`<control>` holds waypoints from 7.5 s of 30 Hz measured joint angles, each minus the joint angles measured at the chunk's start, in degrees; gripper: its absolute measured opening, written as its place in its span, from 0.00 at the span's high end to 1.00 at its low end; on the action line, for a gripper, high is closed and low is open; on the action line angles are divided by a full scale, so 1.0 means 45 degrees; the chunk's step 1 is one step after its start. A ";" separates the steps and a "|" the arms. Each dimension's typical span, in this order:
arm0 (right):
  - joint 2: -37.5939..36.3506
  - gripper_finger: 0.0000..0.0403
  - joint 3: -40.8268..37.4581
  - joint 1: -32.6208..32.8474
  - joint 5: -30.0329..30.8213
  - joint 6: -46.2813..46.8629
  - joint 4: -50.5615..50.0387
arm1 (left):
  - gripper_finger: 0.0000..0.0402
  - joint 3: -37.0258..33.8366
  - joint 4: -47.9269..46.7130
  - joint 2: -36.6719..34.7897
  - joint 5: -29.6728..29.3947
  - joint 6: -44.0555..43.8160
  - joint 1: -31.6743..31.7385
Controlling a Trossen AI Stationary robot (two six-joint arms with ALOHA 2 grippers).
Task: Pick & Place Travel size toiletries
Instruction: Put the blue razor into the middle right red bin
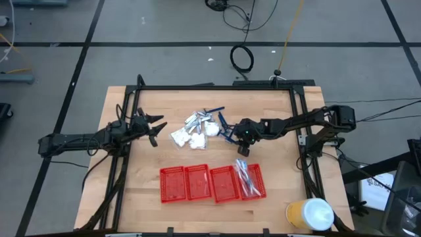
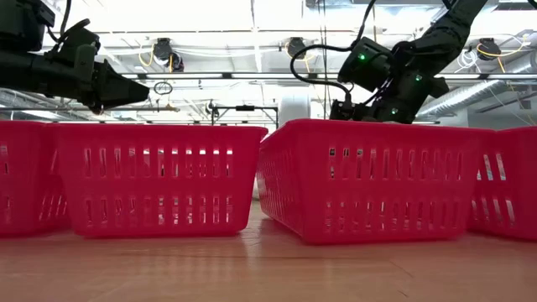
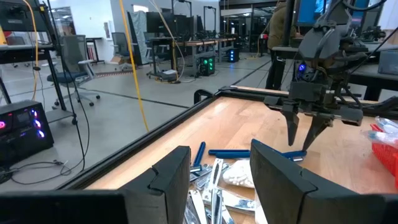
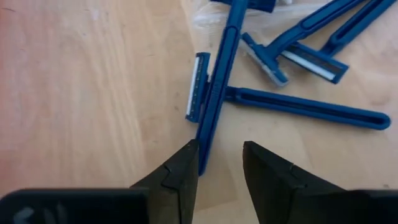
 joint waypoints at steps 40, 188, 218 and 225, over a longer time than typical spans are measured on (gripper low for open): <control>-0.0595 0.94 0.0078 0.0334 0.2482 -0.1446 0.0770 | 0.59 0.0000 0.0602 -0.0004 0.0098 -0.0566 -0.0005; 0.5503 0.62 0.7150 -0.5047 -0.1293 -0.6598 -0.1747 | 0.59 0.0000 0.2653 0.4415 -0.0296 -0.2846 -0.0355; 0.5275 0.53 0.7140 -0.3964 -0.0017 -0.6078 -0.2181 | 0.59 0.0005 0.2496 0.4415 -0.0296 -0.2851 -0.0355; 0.6015 0.51 0.7143 -0.4235 -0.0843 -0.6123 -0.0762 | 0.59 0.0010 0.2255 0.4419 -0.0297 -0.2932 -0.0355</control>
